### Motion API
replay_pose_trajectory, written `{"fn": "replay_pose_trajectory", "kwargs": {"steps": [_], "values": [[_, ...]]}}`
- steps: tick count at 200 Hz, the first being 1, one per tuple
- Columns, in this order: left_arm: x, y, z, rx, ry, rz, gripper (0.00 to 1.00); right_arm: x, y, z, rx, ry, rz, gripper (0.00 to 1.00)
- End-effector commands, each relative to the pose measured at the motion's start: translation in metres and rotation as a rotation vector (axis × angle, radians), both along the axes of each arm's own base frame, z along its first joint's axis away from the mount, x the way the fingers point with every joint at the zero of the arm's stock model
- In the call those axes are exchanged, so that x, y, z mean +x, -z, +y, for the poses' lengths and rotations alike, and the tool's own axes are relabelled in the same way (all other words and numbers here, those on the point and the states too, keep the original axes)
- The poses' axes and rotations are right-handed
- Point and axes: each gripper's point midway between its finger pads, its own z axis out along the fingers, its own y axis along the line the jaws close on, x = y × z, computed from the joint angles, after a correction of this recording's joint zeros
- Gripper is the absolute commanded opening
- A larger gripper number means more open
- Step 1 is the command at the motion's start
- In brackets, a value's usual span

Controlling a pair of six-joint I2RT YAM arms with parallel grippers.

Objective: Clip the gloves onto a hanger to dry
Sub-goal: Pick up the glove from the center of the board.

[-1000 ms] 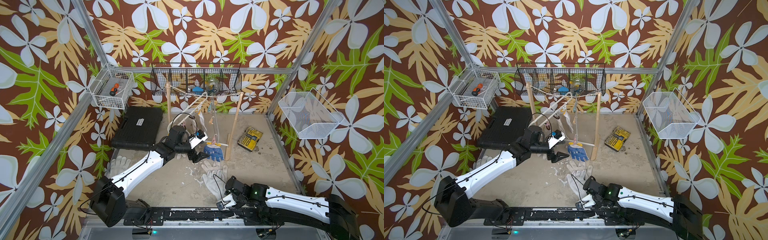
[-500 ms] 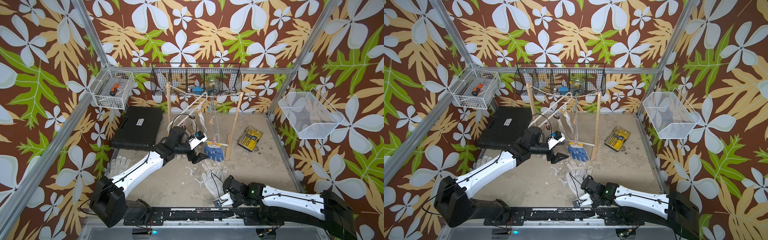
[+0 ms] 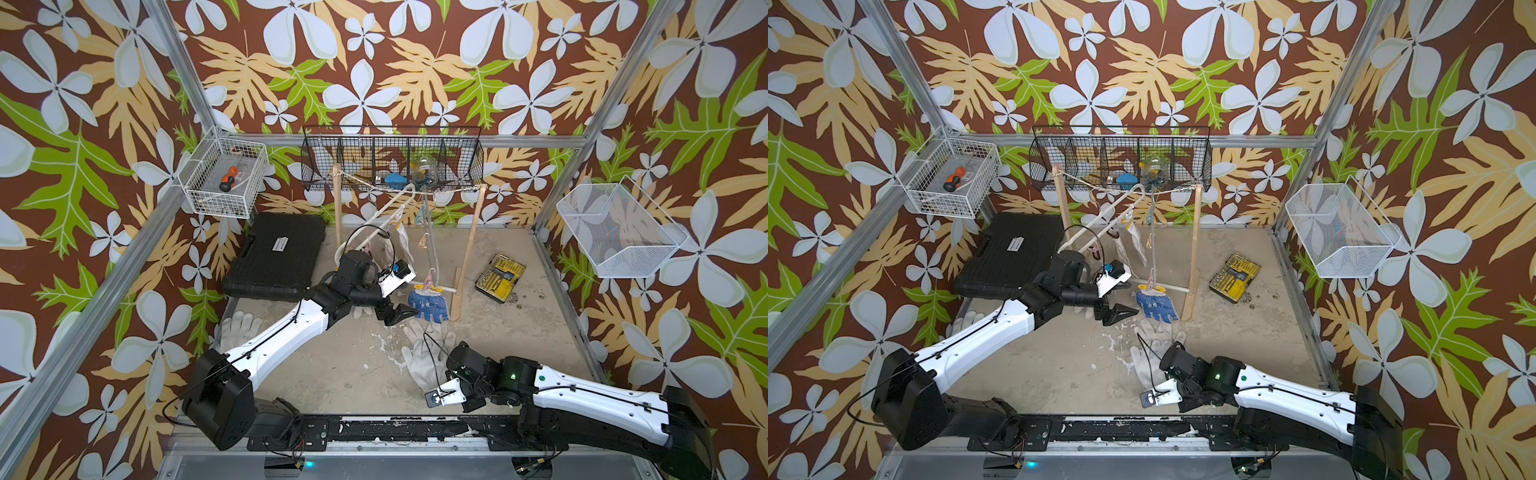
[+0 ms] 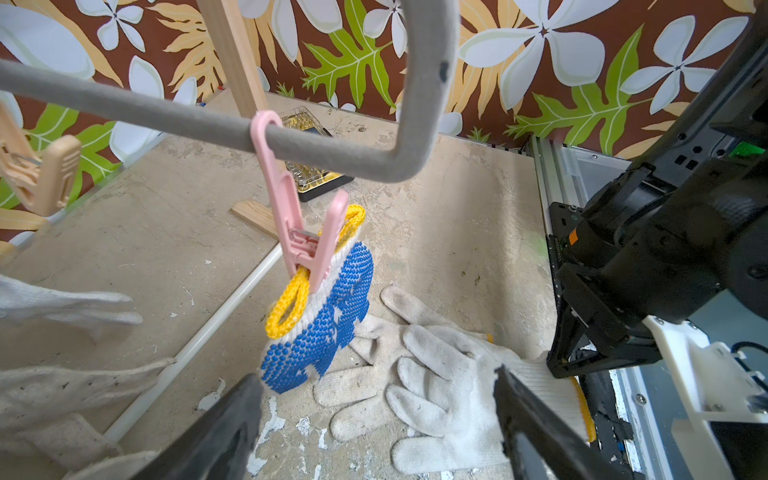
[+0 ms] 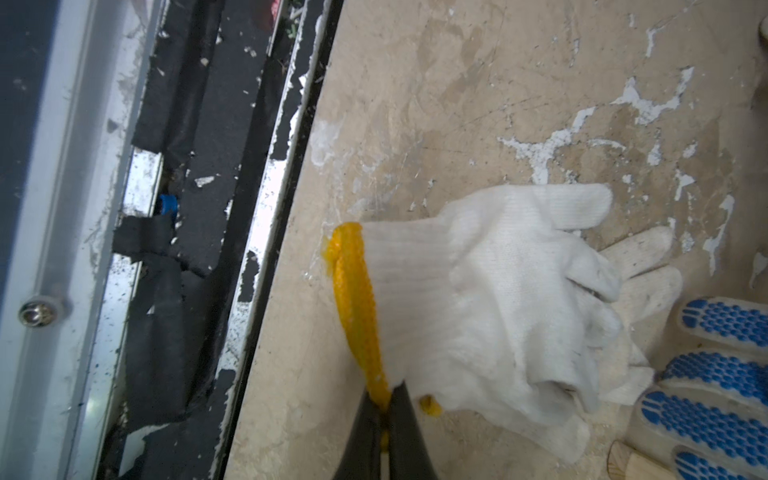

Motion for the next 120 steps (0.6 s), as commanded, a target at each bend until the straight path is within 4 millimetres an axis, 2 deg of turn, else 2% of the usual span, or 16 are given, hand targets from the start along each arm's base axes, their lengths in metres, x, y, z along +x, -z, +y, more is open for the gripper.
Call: {"fn": "replay_pose_trajectory", "kwargs": {"steps": [1,26,58,94,120], "values": [[-0.002,-0.003,0.0,-0.002,0.014,0.009,0.89,-0.002,-0.013,0.007,0.039,0.026,0.038,0.01],[-0.002,-0.005,0.001,0.002,0.006,-0.002,0.89,0.014,-0.049,0.018,0.163,0.093,0.025,0.01],[0.002,-0.019,0.002,-0.015,-0.007,-0.034,0.89,0.037,-0.1,0.014,0.281,0.202,-0.023,0.0],[0.017,-0.034,0.004,-0.053,-0.061,-0.048,0.88,0.056,-0.152,-0.006,0.347,0.313,-0.114,0.0],[0.031,-0.042,0.013,-0.1,-0.093,-0.029,0.87,0.069,-0.177,-0.029,0.337,0.398,-0.176,0.0]]}}
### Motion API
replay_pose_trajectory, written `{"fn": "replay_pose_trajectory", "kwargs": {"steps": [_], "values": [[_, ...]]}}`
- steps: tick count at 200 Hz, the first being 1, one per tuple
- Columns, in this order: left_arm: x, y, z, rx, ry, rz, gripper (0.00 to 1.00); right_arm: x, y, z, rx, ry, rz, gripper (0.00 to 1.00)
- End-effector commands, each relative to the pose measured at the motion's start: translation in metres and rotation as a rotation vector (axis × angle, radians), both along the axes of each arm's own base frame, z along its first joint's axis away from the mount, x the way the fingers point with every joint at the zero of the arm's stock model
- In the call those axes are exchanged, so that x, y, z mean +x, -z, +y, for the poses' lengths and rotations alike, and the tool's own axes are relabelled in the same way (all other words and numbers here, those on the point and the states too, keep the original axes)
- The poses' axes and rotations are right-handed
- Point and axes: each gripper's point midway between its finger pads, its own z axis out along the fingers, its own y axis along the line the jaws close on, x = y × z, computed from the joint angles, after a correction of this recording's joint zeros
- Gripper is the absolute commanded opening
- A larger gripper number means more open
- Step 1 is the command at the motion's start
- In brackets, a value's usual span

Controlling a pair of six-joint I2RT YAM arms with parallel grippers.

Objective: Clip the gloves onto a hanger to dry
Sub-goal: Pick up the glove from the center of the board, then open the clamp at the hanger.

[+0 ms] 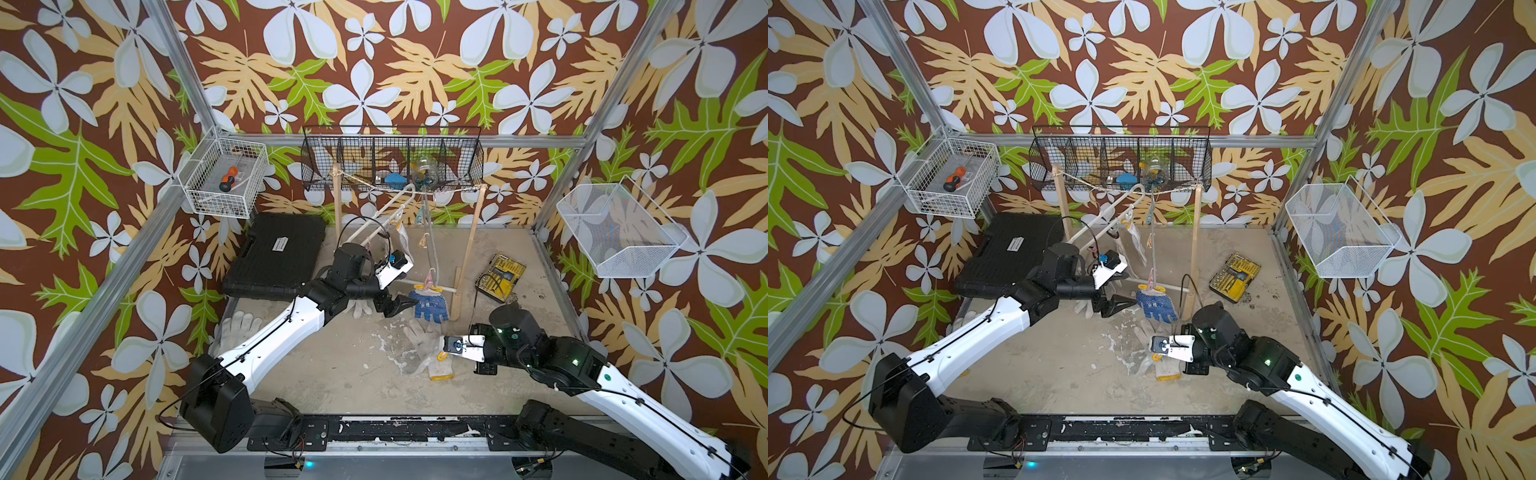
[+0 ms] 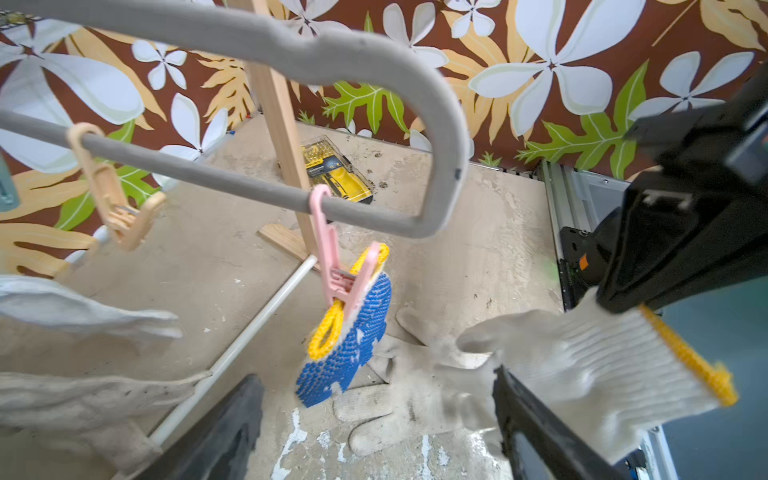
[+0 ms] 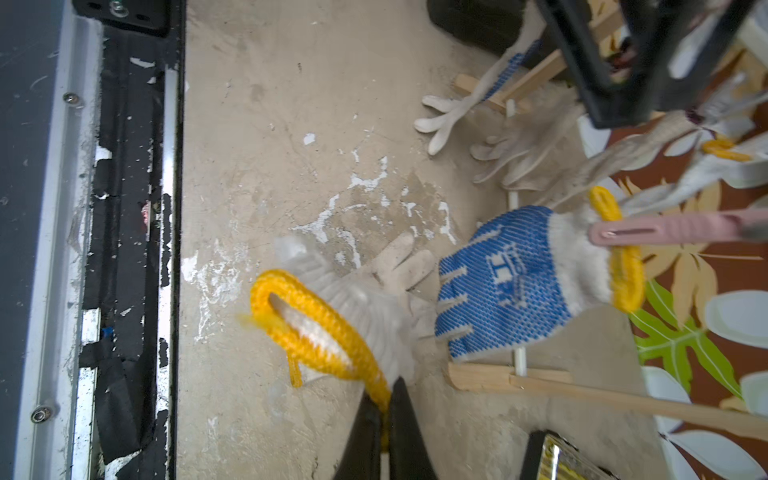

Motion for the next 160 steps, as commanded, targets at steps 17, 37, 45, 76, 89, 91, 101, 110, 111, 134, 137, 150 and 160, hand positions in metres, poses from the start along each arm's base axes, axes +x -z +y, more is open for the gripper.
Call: {"fn": "replay_pose_trajectory", "kwargs": {"steps": [17,37,45,76,89,91,101,110,111,134,137,150,160], "values": [[0.023,-0.017,0.011,-0.079,-0.058,0.012,0.87,0.017,-0.026,-0.038,-0.052,0.16,-0.037,0.0],[0.032,-0.019,0.011,-0.118,-0.072,0.031,0.86,0.032,-0.045,-0.048,-0.035,0.243,-0.065,0.0],[0.036,-0.019,0.009,-0.125,-0.073,0.04,0.85,0.038,-0.051,-0.05,-0.025,0.267,-0.067,0.0],[0.055,-0.013,0.003,-0.126,-0.106,0.052,0.85,0.065,-0.062,-0.058,0.021,0.384,-0.059,0.0],[0.065,-0.01,0.0,-0.114,-0.118,0.057,0.84,0.076,-0.059,-0.058,0.034,0.417,-0.035,0.0],[0.067,-0.01,-0.001,-0.112,-0.12,0.059,0.84,0.078,-0.058,-0.058,0.032,0.424,-0.03,0.0],[0.073,-0.01,-0.003,-0.109,-0.128,0.061,0.84,0.086,-0.054,-0.059,0.034,0.453,-0.013,0.0],[0.079,-0.01,-0.003,-0.11,-0.147,0.055,0.84,0.094,-0.05,-0.059,0.037,0.472,0.006,0.0],[0.08,-0.009,-0.003,-0.11,-0.15,0.055,0.84,0.095,-0.049,-0.059,0.037,0.477,0.009,0.0],[0.099,0.0,-0.003,-0.086,-0.207,0.041,0.83,0.119,-0.04,-0.065,0.061,0.563,0.03,0.0],[0.101,0.002,-0.003,-0.081,-0.213,0.039,0.82,0.123,-0.04,-0.066,0.068,0.574,0.03,0.0],[0.111,0.008,-0.003,-0.063,-0.236,0.031,0.82,0.137,-0.037,-0.066,0.097,0.605,0.044,0.0],[0.118,0.009,-0.003,-0.052,-0.256,0.006,0.81,0.148,-0.037,-0.065,0.118,0.622,0.049,0.0]]}}
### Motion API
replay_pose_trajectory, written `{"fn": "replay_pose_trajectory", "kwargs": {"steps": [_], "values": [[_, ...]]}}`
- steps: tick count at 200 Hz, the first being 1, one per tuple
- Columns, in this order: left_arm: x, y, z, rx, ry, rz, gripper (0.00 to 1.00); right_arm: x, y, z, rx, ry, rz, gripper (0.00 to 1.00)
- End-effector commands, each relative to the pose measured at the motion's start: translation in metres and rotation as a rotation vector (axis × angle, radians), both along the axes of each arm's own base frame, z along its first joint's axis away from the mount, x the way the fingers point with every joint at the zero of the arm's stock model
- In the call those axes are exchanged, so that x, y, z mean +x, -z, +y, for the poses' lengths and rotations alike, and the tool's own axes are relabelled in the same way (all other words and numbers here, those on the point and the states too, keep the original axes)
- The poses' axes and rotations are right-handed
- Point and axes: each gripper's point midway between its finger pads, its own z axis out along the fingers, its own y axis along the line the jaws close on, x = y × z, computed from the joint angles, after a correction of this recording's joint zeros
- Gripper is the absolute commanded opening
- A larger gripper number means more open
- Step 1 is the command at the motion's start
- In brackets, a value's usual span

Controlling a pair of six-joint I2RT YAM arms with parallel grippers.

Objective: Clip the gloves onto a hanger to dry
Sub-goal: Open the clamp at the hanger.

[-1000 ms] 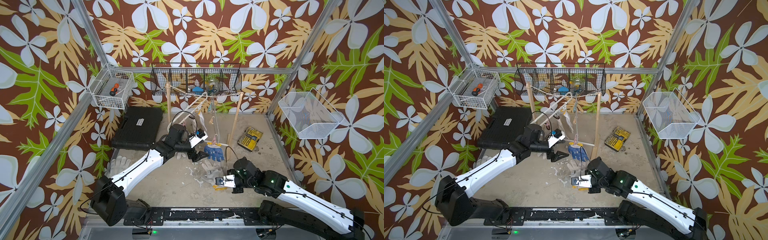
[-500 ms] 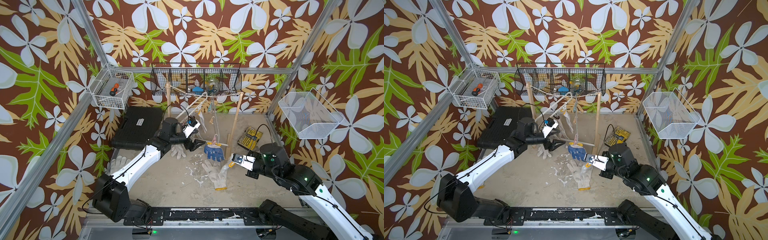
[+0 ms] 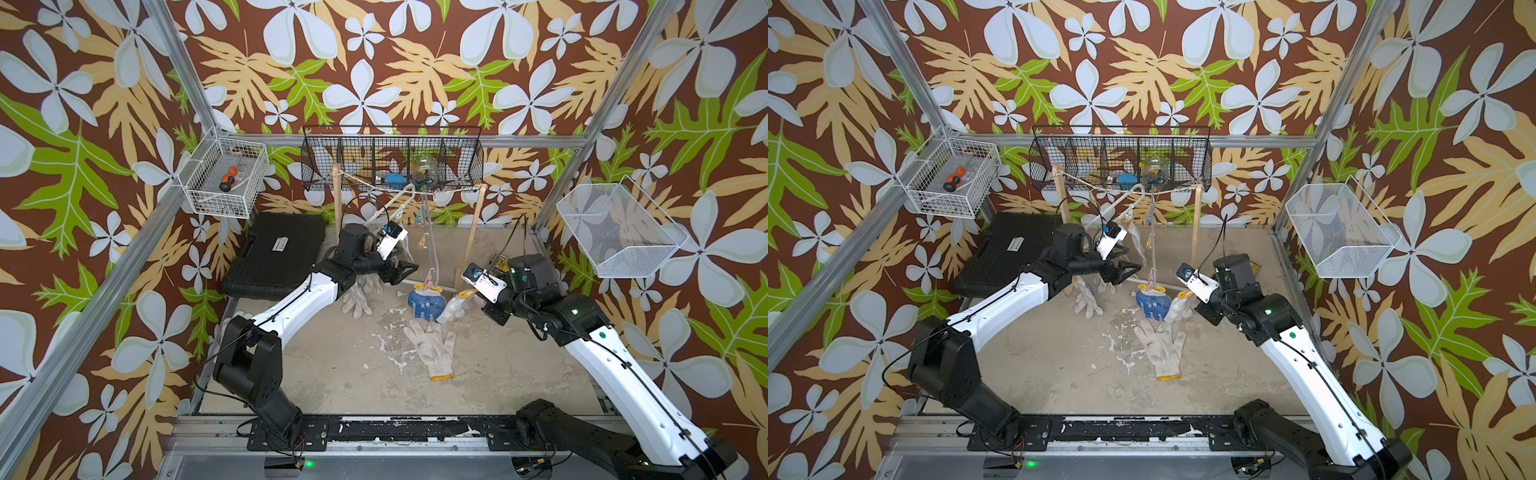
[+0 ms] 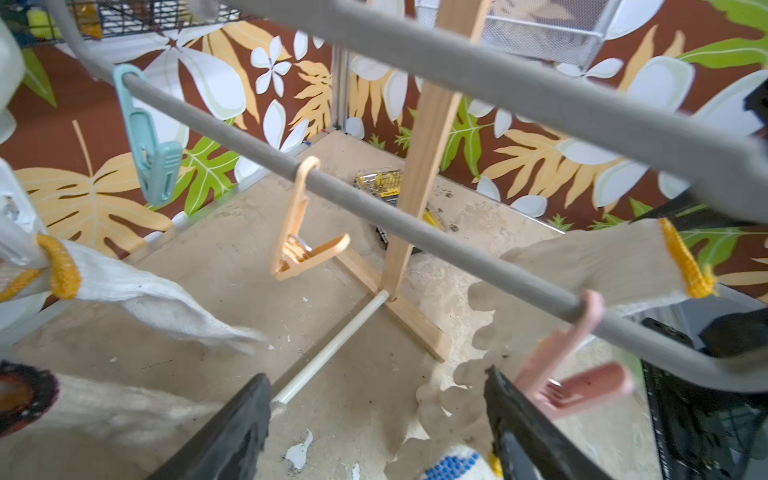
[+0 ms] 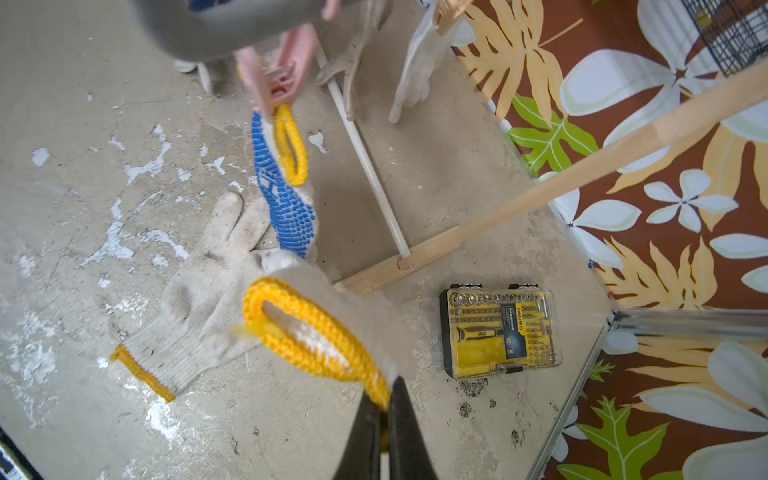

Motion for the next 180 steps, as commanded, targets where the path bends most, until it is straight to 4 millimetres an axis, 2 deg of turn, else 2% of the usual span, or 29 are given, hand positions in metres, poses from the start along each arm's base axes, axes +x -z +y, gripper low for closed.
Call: {"fn": "replay_pose_trajectory", "kwargs": {"steps": [1,36,64,83,110,153,180], "values": [[0.02,-0.001,0.002,0.028,-0.063,-0.063,0.82,0.028,-0.009,0.007,0.101,0.06,-0.038,0.0],[0.037,-0.005,-0.005,0.065,-0.071,-0.156,0.82,0.047,0.001,0.027,0.173,0.028,-0.007,0.0],[0.041,-0.003,-0.017,0.076,-0.031,-0.19,0.81,0.059,0.016,0.031,0.172,0.045,0.037,0.0],[0.045,0.007,-0.024,0.117,-0.012,-0.206,0.81,0.071,0.018,0.025,0.156,0.097,0.035,0.0],[0.05,0.004,-0.031,0.116,0.02,-0.244,0.81,0.083,0.013,0.018,0.133,0.15,0.013,0.0],[0.06,0.008,-0.036,0.205,0.075,-0.295,0.8,0.089,0.005,0.012,0.127,0.181,-0.021,0.0],[0.056,0.019,-0.04,0.275,0.137,-0.331,0.79,0.09,0.003,0.013,0.133,0.177,-0.025,0.0]]}}
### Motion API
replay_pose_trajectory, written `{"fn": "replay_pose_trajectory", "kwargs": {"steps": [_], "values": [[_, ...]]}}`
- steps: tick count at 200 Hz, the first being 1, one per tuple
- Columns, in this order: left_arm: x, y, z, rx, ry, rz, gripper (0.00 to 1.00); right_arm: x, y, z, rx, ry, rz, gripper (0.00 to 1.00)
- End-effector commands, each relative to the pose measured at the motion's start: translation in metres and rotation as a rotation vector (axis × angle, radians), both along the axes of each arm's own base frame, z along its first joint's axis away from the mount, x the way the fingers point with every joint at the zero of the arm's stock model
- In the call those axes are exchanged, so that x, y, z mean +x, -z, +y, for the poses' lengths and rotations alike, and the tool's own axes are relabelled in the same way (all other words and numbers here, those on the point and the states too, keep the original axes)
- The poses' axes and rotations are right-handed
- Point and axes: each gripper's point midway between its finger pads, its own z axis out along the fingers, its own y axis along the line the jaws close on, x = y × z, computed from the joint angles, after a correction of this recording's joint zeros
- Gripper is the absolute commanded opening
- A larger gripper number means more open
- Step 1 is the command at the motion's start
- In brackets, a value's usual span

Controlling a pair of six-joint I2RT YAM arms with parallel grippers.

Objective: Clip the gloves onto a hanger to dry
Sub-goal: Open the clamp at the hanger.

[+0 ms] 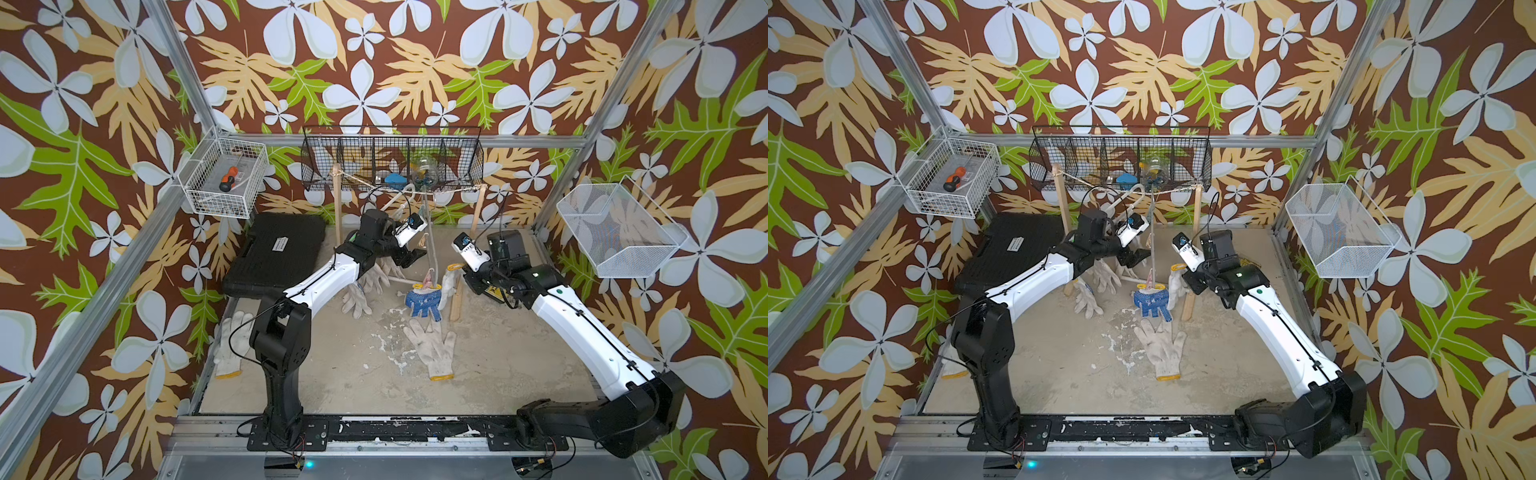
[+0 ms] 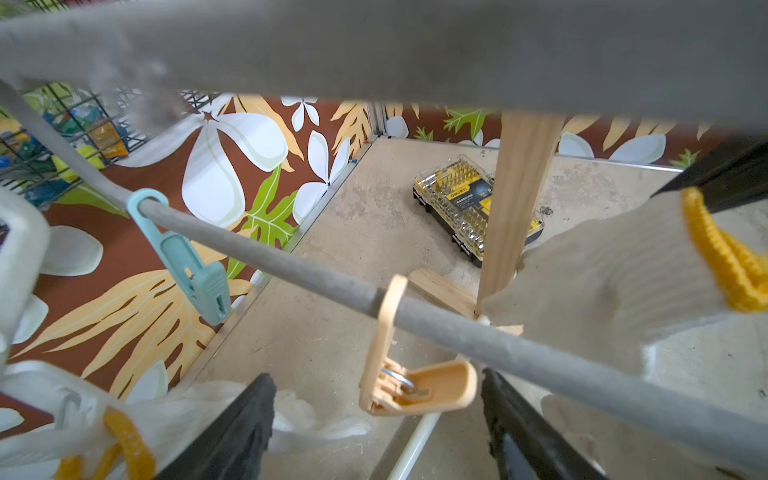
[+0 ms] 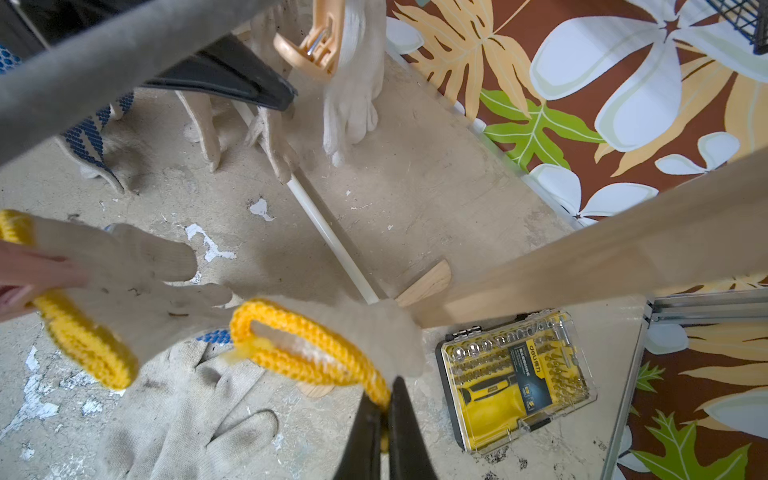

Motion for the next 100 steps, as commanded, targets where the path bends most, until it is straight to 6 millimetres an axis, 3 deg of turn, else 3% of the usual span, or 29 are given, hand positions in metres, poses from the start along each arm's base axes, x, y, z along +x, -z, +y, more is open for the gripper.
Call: {"fn": "replay_pose_trajectory", "kwargs": {"steps": [1,34,100], "values": [[-0.007,0.015,-0.002,0.097,0.069,-0.035,0.79,0.006,-0.01,-0.001,0.015,0.024,-0.037,0.0],[-0.005,0.018,-0.006,0.176,0.079,-0.091,0.77,0.011,-0.017,-0.001,0.014,0.03,-0.054,0.0],[0.004,0.005,-0.016,0.18,0.094,-0.142,0.72,0.006,-0.006,0.002,0.024,0.018,-0.022,0.0]]}}
